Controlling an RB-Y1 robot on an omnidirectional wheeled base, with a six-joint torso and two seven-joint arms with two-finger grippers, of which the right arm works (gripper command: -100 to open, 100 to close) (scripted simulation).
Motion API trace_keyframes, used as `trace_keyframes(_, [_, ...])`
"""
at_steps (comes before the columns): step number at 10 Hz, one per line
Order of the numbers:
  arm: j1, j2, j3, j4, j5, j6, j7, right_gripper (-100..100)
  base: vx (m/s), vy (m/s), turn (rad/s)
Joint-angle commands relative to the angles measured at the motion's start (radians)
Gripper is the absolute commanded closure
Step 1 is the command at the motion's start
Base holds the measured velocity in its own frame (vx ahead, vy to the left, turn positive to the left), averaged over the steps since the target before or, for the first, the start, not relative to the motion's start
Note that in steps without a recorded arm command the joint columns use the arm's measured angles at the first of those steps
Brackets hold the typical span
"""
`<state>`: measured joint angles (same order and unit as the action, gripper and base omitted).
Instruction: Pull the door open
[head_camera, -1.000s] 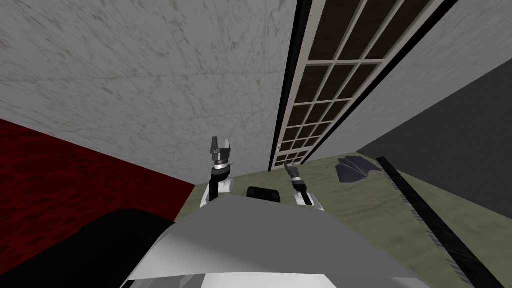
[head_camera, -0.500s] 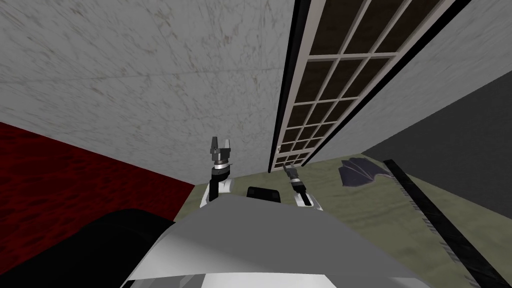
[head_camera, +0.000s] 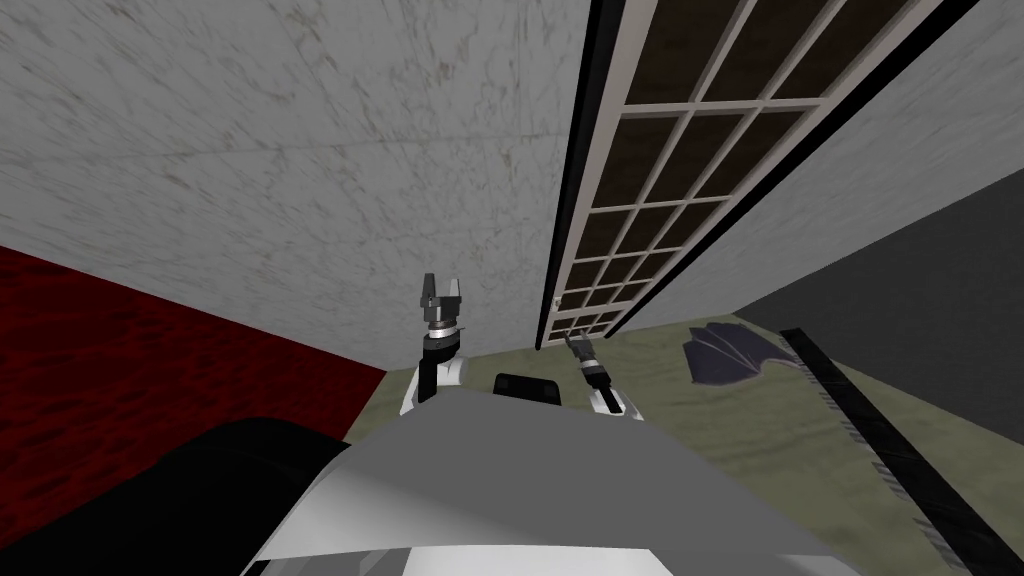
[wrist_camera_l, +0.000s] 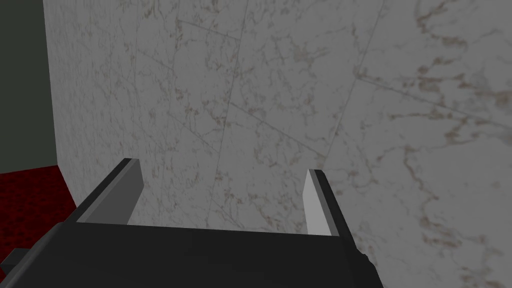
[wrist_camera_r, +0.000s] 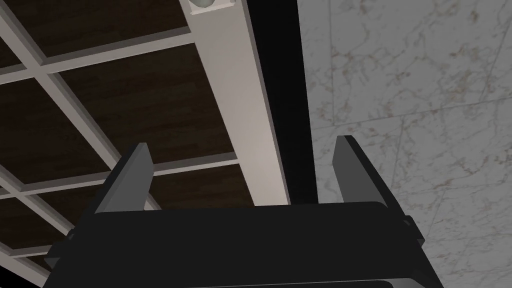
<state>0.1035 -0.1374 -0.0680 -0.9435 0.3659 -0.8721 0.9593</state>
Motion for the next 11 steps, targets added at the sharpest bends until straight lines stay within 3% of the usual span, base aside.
trace_keyframes(1, [-0.009,0.0,-0.001,0.029,0.014,-0.006,0.028,-100,0.12,-0.073,0.039])
trace_keyframes(6, [-0.043,-0.004,-0.009,0.137,0.049,-0.037,0.098,-100,0.131,-0.054,0.021])
trace_keyframes(7, [-0.041,-0.004,-0.009,0.129,0.044,-0.034,0.089,-100,0.068,-0.002,0.003])
trace_keyframes(11, [-0.023,0.0,-0.081,0.131,0.022,-0.035,0.103,-100,-0.085,0.007,0.267])
